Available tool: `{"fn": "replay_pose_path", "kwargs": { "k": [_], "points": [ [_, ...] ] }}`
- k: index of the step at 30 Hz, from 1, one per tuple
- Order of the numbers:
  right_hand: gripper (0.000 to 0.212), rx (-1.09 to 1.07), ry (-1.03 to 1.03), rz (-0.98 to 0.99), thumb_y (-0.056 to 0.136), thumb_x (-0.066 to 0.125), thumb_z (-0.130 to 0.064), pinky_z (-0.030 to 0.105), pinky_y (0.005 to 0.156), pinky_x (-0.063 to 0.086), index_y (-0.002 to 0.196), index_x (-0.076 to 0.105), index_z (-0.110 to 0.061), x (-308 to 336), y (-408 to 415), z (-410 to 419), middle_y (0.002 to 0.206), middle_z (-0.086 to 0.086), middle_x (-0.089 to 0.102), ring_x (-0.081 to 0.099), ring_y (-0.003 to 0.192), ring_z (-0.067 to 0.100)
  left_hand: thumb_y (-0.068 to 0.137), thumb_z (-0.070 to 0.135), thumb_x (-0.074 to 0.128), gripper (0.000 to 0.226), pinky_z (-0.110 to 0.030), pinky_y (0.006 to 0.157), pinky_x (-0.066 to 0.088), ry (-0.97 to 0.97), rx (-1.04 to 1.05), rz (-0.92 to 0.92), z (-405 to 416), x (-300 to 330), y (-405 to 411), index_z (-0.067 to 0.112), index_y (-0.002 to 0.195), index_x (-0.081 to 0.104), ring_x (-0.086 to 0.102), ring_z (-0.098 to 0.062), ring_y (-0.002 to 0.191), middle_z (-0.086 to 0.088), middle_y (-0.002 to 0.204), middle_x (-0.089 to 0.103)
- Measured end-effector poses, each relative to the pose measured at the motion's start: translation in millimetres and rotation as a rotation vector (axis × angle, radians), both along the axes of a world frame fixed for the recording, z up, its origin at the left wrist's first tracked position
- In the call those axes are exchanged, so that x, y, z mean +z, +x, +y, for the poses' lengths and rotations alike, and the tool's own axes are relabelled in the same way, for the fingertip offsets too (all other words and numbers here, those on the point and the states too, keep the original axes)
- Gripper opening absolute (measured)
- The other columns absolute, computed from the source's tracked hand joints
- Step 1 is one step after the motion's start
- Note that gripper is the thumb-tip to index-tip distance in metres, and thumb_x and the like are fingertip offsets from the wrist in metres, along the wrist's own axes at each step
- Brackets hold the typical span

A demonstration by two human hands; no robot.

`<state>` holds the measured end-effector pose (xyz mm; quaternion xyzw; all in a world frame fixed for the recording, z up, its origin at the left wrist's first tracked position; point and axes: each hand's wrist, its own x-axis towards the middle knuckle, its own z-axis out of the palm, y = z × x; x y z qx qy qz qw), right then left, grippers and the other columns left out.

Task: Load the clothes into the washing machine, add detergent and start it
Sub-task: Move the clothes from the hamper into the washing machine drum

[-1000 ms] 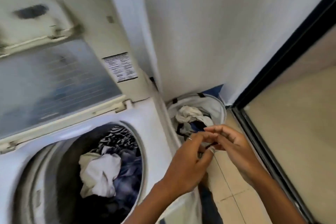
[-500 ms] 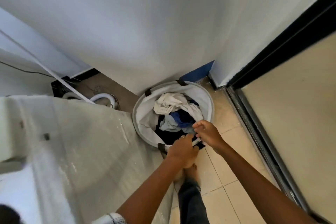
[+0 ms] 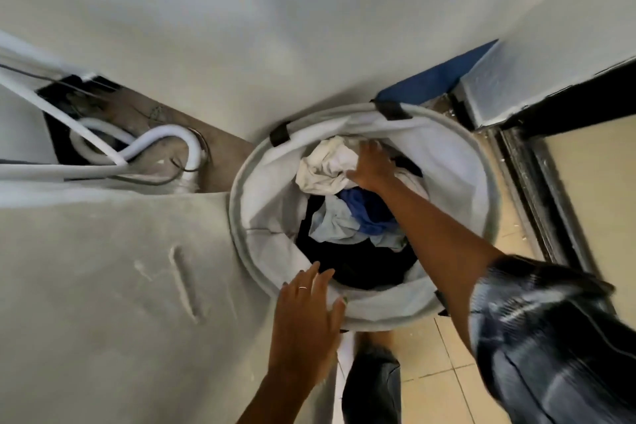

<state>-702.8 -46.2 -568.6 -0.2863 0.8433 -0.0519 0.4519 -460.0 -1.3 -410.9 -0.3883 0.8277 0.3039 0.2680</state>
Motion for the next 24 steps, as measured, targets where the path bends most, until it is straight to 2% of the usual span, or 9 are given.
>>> {"fn": "replay_pose_path", "kwargs": {
  "k": [4, 9, 13, 15, 17, 19, 21, 23, 24],
  "points": [
    [0.104, -0.04, -0.024, -0.087, 0.081, 0.066, -0.046, 0.058, 0.109, 0.016, 0.149, -0.009, -0.025, -29.8, 14.2, -20.9, 0.158, 0.006, 0.013, 0.021, 0.141, 0.035, 0.095, 0.051, 0.025, 0.051, -0.031, 0.111, 0.03, -0.117, 0.079, 0.048, 6.3, -18.6, 9.5, 0.026, 0.129, 0.052, 0.045, -0.012, 0.129, 0.006, 0.142, 0.047],
    [0.082, 0.233, 0.159, -0.109, 0.085, 0.062, -0.044, 0.051, 0.11, 0.028, 0.149, 0.014, -0.029, -44.8, 55.0, 23.2, 0.154, 0.014, 0.025, 0.029, 0.138, 0.036, 0.086, 0.06, 0.01, 0.065, -0.03, 0.108, 0.033, -0.031, 0.086, 0.085, 20.3, -16.6, 3.8, 0.028, 0.126, 0.051, 0.046, -0.008, 0.126, 0.01, 0.139, 0.047],
    [0.066, 0.25, 0.244, -0.032, 0.087, 0.056, -0.047, 0.05, 0.109, 0.024, 0.145, 0.026, -0.036, 11.0, 85.5, 63.3, 0.156, 0.01, 0.01, 0.009, 0.142, 0.037, 0.084, 0.062, 0.015, 0.065, -0.021, 0.103, 0.035, 0.058, 0.162, 0.163, 19.6, 11.5, -11.2, 0.028, 0.13, 0.044, 0.041, -0.006, 0.125, 0.011, 0.138, 0.04],
    [0.064, 0.069, 0.088, -0.101, 0.083, 0.064, -0.043, 0.039, 0.11, 0.024, 0.14, 0.04, -0.025, 54.6, 86.6, 78.9, 0.154, 0.014, 0.008, 0.013, 0.14, 0.035, 0.093, 0.055, 0.031, 0.046, -0.017, 0.097, 0.034, 0.082, 0.337, 0.234, 15.3, 30.2, -21.4, 0.027, 0.126, 0.046, 0.044, -0.007, 0.121, 0.01, 0.132, 0.042],
    [0.057, -0.247, -0.149, -0.3, 0.081, 0.072, -0.025, 0.029, 0.102, 0.033, 0.13, 0.05, -0.008, 112.1, 76.6, 89.3, 0.139, 0.011, 0.035, 0.036, 0.13, 0.025, 0.098, 0.039, 0.037, 0.03, -0.018, 0.094, 0.032, 0.088, 0.621, 0.305, 5.3, 58.7, -39.1, 0.025, 0.121, 0.05, 0.046, -0.009, 0.116, 0.006, 0.126, 0.045],
    [0.047, -0.491, -0.284, -0.53, 0.076, 0.074, -0.01, 0.029, 0.085, 0.047, 0.119, 0.056, -0.007, 176.6, 63.6, 100.3, 0.113, 0.002, 0.057, 0.054, 0.114, 0.022, 0.1, 0.034, 0.039, 0.025, -0.024, 0.093, 0.034, 0.161, 1.007, 0.35, -7.9, 72.6, -52.9, 0.02, 0.112, 0.056, 0.048, -0.014, 0.111, 0.0, 0.119, 0.051],
    [0.055, -0.63, -0.344, -0.713, 0.063, 0.075, -0.014, 0.029, 0.078, 0.052, 0.116, 0.059, -0.01, 245.7, 47.7, 113.6, 0.103, -0.001, 0.067, 0.062, 0.104, 0.021, 0.092, 0.053, 0.046, 0.035, -0.033, 0.094, 0.042, 0.297, 1.39, 0.382, -24.2, 88.6, -57.1, 0.021, 0.097, 0.058, 0.052, -0.021, 0.107, -0.004, 0.113, 0.056],
    [0.064, -0.715, -0.388, -0.932, 0.046, 0.075, -0.015, 0.032, 0.074, 0.056, 0.108, 0.065, -0.013, 302.6, 33.4, 129.6, 0.096, 0.003, 0.073, 0.068, 0.093, 0.02, 0.077, 0.076, 0.046, 0.067, -0.047, 0.101, 0.043, 0.479, 1.586, 0.273, -33.2, 103.4, -62.4, 0.02, 0.112, 0.058, 0.053, -0.028, 0.115, -0.003, 0.124, 0.054],
    [0.061, -0.736, -0.405, -1.065, 0.038, 0.074, -0.01, 0.032, 0.069, 0.056, 0.099, 0.069, -0.011, 330.3, 28.5, 137.0, 0.091, 0.005, 0.074, 0.07, 0.086, 0.02, 0.078, 0.075, 0.045, 0.071, -0.049, 0.099, 0.045, 0.585, 1.624, 0.191, -31.7, 113.3, -68.3, 0.018, 0.117, 0.057, 0.053, -0.032, 0.116, -0.005, 0.128, 0.055]
  ]
}}
